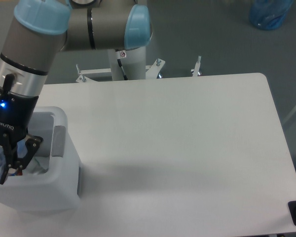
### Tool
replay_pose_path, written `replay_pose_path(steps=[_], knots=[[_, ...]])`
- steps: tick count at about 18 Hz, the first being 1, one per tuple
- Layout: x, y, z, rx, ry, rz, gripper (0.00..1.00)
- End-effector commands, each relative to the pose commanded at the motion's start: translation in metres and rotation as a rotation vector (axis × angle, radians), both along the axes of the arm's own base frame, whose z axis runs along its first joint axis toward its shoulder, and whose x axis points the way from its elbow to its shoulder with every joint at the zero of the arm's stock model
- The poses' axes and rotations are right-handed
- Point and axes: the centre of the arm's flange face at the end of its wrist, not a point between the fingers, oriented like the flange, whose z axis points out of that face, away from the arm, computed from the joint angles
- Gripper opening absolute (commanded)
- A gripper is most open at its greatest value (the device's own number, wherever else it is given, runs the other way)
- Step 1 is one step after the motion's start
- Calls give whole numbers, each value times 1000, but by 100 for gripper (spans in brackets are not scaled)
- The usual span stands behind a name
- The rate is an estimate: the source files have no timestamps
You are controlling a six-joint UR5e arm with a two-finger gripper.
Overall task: Place the trash in the trash can
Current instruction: 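Open the gripper to release the bottle into the bin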
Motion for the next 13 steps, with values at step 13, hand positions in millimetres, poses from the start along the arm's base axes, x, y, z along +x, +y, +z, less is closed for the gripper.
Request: replay_pose_path(steps=[13], knots=[[-121,-58,41,55,145,126,100]])
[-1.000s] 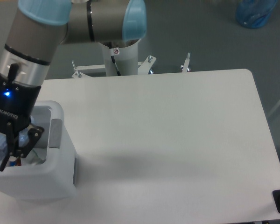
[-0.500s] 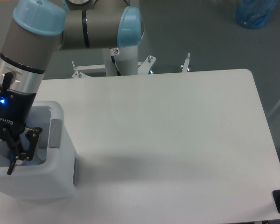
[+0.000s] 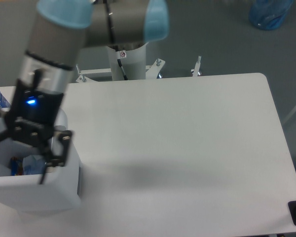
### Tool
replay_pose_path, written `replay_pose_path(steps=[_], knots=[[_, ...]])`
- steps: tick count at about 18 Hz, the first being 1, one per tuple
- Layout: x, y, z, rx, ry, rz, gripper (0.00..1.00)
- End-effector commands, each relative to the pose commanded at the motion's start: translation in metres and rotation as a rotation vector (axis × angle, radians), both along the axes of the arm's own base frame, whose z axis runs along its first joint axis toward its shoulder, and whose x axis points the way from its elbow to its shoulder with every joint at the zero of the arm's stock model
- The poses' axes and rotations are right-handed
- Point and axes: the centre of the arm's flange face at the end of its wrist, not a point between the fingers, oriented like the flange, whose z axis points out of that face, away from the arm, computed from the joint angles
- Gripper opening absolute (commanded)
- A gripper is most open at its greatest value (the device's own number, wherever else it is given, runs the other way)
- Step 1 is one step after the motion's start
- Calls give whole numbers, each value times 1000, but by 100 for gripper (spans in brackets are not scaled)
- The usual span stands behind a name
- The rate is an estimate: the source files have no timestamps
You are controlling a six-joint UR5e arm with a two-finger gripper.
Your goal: Place the trash in the trash can
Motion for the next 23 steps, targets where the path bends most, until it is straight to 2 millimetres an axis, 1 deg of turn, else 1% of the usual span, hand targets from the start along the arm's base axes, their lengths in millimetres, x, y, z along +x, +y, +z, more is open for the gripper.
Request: replay_pose_path(steps=[2,4,8,10,13,16,19,23], knots=[[-24,-11,-4,-11,34,10,100],[-44,-32,4,-13,83,23,100],[-77,-56,-8,-83,197,23,100],[-85,-61,-14,-165,278,23,100],[-96,-72,-29,-342,346,33,100],[-102,-82,-36,-477,437,6,100],[-99,-90,-40,-520,478,-20,100],[-100,-91,-39,-517,481,-5,100]])
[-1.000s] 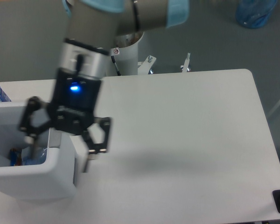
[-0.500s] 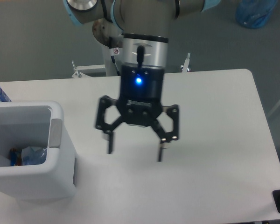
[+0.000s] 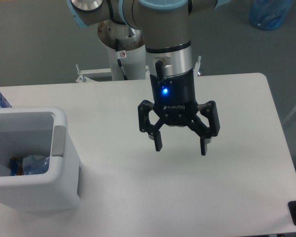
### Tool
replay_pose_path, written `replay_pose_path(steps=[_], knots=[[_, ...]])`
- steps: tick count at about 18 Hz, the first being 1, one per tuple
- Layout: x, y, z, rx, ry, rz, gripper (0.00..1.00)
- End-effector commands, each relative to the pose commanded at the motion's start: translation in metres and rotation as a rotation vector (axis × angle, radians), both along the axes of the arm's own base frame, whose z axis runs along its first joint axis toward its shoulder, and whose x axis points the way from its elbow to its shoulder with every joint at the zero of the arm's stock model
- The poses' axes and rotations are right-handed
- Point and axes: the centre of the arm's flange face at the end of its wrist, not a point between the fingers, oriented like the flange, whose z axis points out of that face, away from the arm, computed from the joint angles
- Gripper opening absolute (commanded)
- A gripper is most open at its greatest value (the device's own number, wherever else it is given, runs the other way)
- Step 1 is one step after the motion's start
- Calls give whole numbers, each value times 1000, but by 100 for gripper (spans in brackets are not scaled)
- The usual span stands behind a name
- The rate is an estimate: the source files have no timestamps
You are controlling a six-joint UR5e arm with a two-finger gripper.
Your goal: Place the trash in the trash can
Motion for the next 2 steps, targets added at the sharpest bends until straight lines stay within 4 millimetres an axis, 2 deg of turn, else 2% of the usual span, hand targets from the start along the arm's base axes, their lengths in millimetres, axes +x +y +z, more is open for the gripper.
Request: replay_pose_path(steps=[2], knots=[[0,0,1,2,0,1,100]])
